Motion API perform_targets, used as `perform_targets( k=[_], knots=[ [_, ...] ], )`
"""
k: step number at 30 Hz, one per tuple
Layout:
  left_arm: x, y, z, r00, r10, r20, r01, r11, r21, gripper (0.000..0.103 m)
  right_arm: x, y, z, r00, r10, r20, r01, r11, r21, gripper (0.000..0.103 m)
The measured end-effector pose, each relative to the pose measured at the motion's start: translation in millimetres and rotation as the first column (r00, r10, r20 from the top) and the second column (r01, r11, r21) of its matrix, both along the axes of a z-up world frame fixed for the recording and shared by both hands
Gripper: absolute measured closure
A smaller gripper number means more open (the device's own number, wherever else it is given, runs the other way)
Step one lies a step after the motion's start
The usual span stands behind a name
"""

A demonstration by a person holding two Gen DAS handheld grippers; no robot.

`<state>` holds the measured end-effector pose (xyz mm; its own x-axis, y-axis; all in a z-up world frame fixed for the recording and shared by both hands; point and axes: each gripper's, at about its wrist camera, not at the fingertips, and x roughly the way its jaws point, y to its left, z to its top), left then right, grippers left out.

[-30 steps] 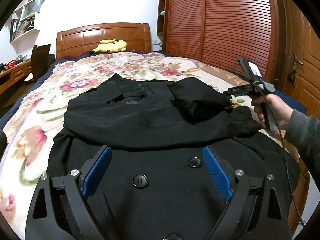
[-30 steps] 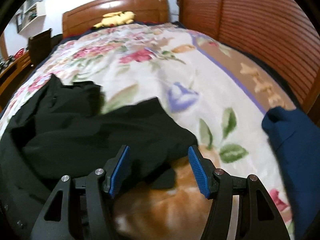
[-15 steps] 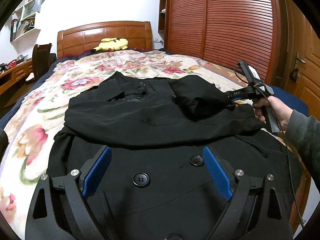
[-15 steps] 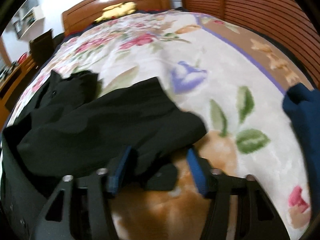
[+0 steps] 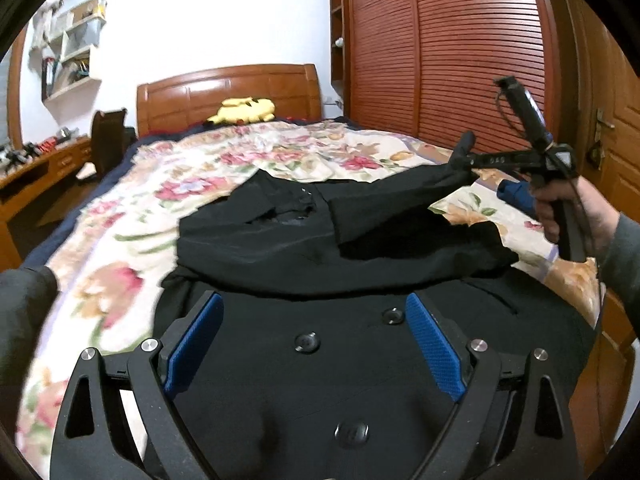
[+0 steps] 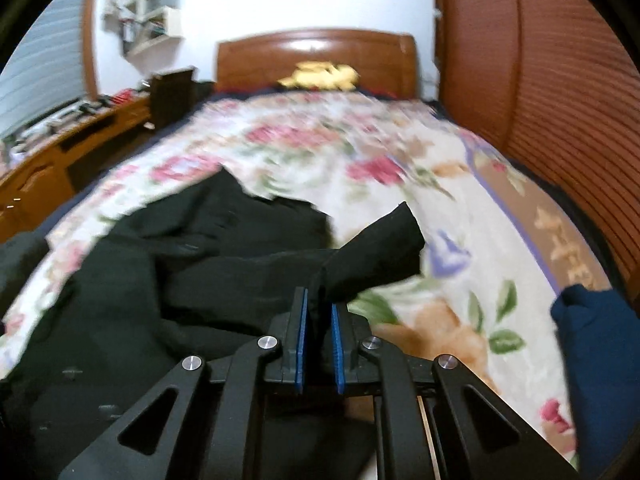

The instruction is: Fold large clothes

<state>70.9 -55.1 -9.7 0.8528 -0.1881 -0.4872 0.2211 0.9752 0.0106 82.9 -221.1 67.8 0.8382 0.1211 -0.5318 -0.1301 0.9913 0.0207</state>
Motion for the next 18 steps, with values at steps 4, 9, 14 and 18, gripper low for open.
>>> perform_targets(
  k=[4, 9, 14, 18],
  knots=[
    [-20.2, 10.5, 5.1, 1.000, 0.015, 0.002, -0.015, 1.000, 0.001, 0.010, -38.3, 25.7, 12.1, 0.996, 0.077, 0.051, -0.077, 0.997, -0.009, 0.092],
    [-34.2, 19.9, 13.4, 1.000, 0.017, -0.006, -0.017, 1.000, -0.017, 0.010, -73.3, 46.5, 19.2, 0.986, 0.144, 0.089, -0.142, 0.989, -0.025, 0.092],
    [-47.4, 29.3, 26.4, 1.000, 0.024, 0.017, -0.024, 0.999, -0.030, 0.010, -92.8, 53.9, 21.6, 0.974, 0.200, 0.107, -0.199, 0.980, -0.018, 0.092],
    [-58.1, 35.9, 30.1, 0.999, 0.040, 0.027, -0.039, 0.999, -0.019, 0.010, -77.3, 56.5, 7.5, 0.962, 0.249, 0.107, -0.254, 0.967, 0.030, 0.092]
  ],
)
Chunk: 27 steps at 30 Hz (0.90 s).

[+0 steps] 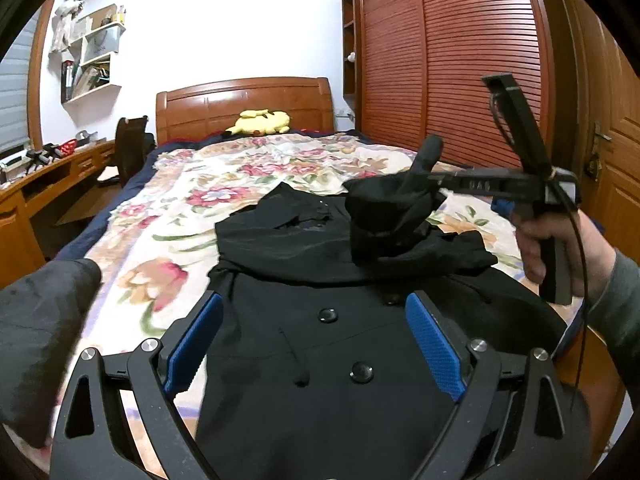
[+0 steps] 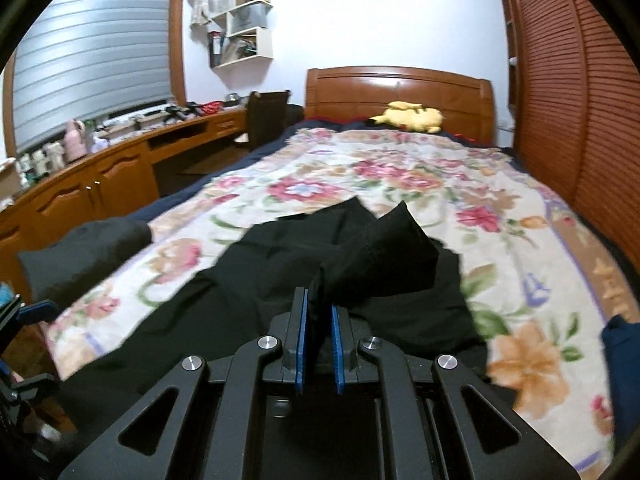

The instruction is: Fold large clothes

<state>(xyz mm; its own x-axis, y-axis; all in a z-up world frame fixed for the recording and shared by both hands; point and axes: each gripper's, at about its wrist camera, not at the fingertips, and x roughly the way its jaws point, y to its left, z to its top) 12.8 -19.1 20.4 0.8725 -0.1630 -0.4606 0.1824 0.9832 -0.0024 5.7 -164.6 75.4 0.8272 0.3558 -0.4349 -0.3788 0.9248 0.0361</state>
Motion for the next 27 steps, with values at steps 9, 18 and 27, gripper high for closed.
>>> perform_targets(
  k=[9, 18, 27],
  knots=[
    [-8.1, 18.0, -8.9, 0.999, 0.044, -0.023, -0.044, 0.999, -0.002, 0.010, 3.2, 13.9, -23.6, 0.991, 0.115, -0.065, -0.109, 0.989, 0.100, 0.087],
    [0.3, 23.2, -21.6, 0.994, 0.089, -0.066, -0.090, 0.996, -0.021, 0.010, -11.4, -1.6, -29.1, 0.984, 0.169, -0.054, -0.169, 0.986, 0.009, 0.065],
    [16.5, 10.7, -29.5, 0.990, 0.099, -0.105, -0.101, 0.995, -0.022, 0.010, -12.1, -62.9, -8.1, 0.996, 0.054, 0.073, -0.053, 0.998, -0.018, 0.051]
  ],
)
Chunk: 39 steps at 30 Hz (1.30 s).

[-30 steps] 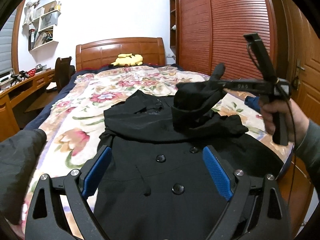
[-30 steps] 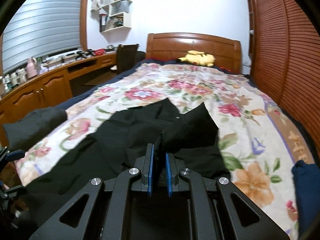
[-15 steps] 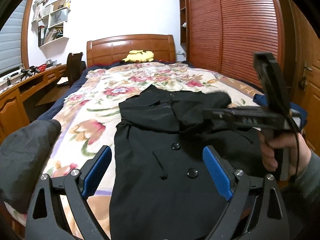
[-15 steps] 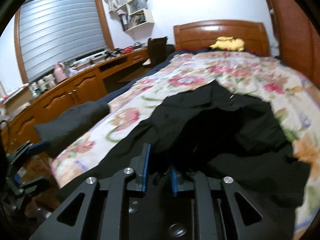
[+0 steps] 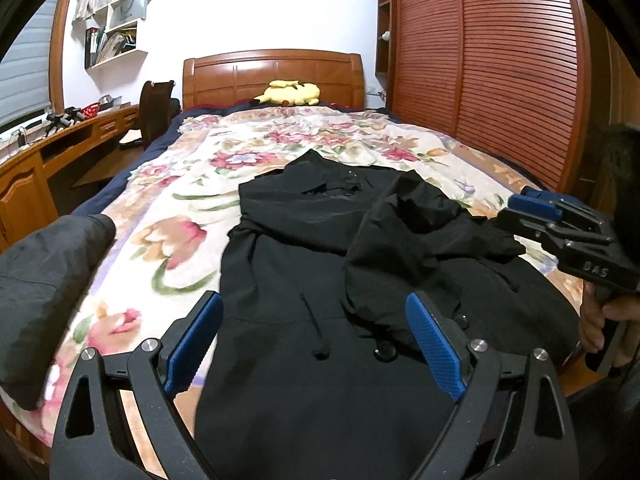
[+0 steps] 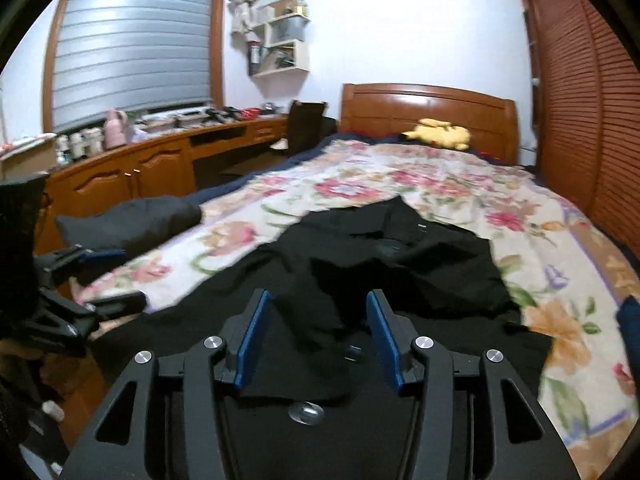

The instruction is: Fold large clothes

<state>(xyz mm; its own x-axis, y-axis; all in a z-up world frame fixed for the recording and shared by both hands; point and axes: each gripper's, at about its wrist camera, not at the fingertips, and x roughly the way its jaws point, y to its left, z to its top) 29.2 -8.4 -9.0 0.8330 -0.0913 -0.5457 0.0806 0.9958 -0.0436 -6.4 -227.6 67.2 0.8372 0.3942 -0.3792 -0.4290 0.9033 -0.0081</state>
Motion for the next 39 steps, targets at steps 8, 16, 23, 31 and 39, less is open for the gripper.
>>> perform_targets(
  k=[8, 16, 23, 31, 39],
  knots=[
    [17.8, -32.0, -9.6, 0.998, -0.046, -0.034, 0.046, 0.999, 0.001, 0.010, 61.6, -49.5, -20.1, 0.980, -0.175, -0.094, 0.167, 0.982, -0.088, 0.051],
    [38.7, -74.6, -29.9, 0.986, -0.129, -0.104, 0.128, 0.992, -0.012, 0.019, 97.8, -74.2, -10.9, 0.964, -0.221, -0.151, 0.218, 0.975, -0.034, 0.051],
    [50.3, -103.8, -56.2, 0.968, -0.174, -0.180, 0.181, 0.983, 0.021, 0.029, 74.9, -68.2, -23.2, 0.965, -0.213, -0.151, 0.215, 0.977, -0.006, 0.051],
    [48.8, -104.2, -68.8, 0.960, -0.156, -0.231, 0.180, 0.980, 0.090, 0.097, 47.3, -64.8, -50.9, 0.963, -0.220, -0.153, 0.224, 0.975, 0.006, 0.051],
    [47.2, -47.2, -42.4, 0.987, -0.030, -0.160, 0.055, 0.987, 0.153, 0.100, 46.6, -60.6, -51.4, 0.964, -0.219, -0.150, 0.221, 0.975, -0.007, 0.051]
  ],
)
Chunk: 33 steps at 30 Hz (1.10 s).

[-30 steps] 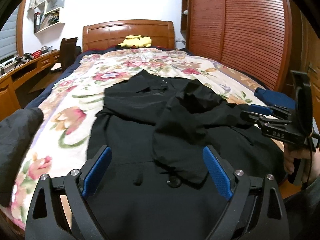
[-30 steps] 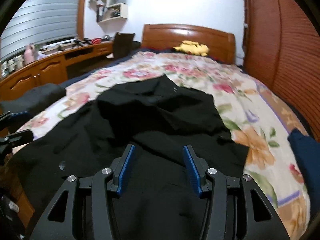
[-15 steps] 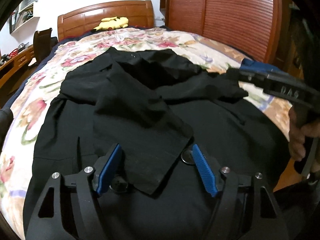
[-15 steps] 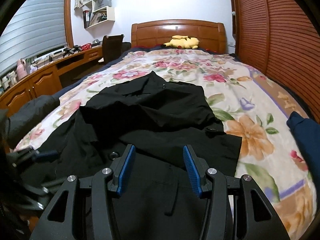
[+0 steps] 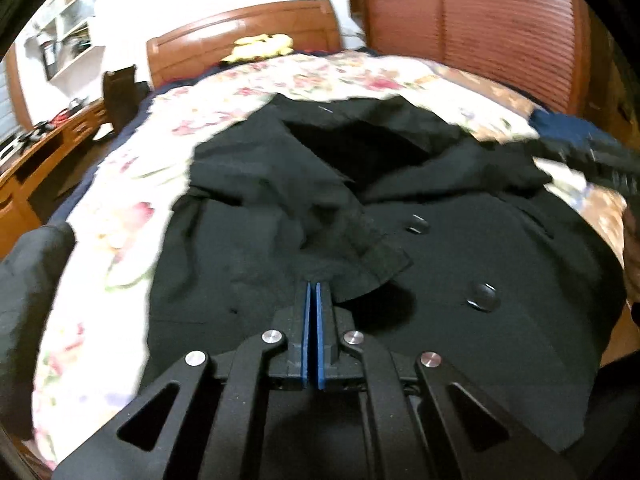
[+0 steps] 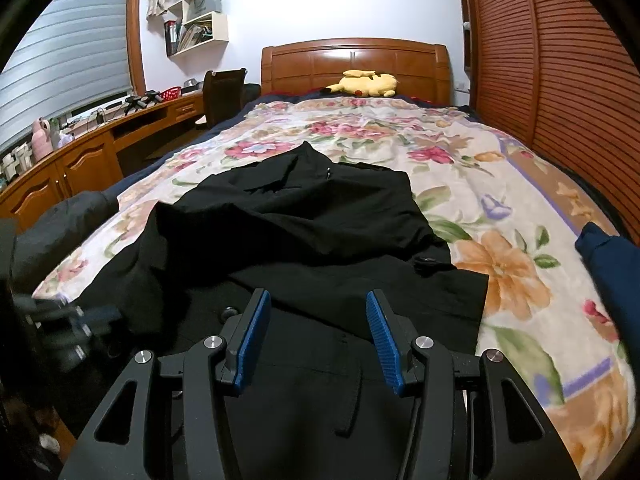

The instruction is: Fold large clothes

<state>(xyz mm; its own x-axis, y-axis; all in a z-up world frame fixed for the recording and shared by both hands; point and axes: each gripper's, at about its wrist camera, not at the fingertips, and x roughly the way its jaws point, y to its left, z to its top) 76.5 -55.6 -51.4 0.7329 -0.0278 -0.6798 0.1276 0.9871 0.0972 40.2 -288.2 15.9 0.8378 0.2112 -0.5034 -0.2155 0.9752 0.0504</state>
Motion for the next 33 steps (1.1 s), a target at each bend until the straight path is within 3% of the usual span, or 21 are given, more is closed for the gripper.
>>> perform_targets(
  k=[9, 11, 13, 19, 27, 33],
  knots=[
    [-5.5, 62.7, 35.6, 0.991, 0.115, 0.066, -0.111, 0.991, -0.070, 0.097, -0.4, -2.3, 1.2, 1.000, -0.010, -0.006, 0.010, 1.000, -0.005, 0.051],
    [-7.0, 66.0, 37.7, 0.991, 0.113, 0.076, -0.108, 0.992, -0.072, 0.087, 0.0, -1.8, 1.3, 1.000, -0.009, -0.008, 0.009, 1.000, -0.010, 0.051],
    [-8.5, 68.2, 39.9, 0.990, 0.111, 0.091, -0.102, 0.991, -0.090, 0.062, -0.3, -0.5, 1.4, 1.000, -0.007, -0.007, 0.007, 1.000, -0.015, 0.051],
    [-9.8, 57.1, 39.5, 0.992, 0.075, 0.103, -0.060, 0.988, -0.143, 0.038, -0.4, -0.2, 1.0, 1.000, -0.001, -0.009, 0.001, 1.000, -0.027, 0.051],
    [-14.7, 12.3, 17.1, 0.999, -0.013, 0.052, 0.022, 0.987, -0.161, 0.038, -0.6, -4.0, 0.7, 1.000, -0.004, -0.010, 0.004, 1.000, -0.025, 0.051],
    [-7.2, -19.2, -11.9, 0.999, -0.047, -0.019, 0.045, 0.993, -0.112, 0.038, -1.4, -4.0, 1.3, 1.000, -0.002, -0.011, 0.002, 1.000, -0.027, 0.051]
  ],
)
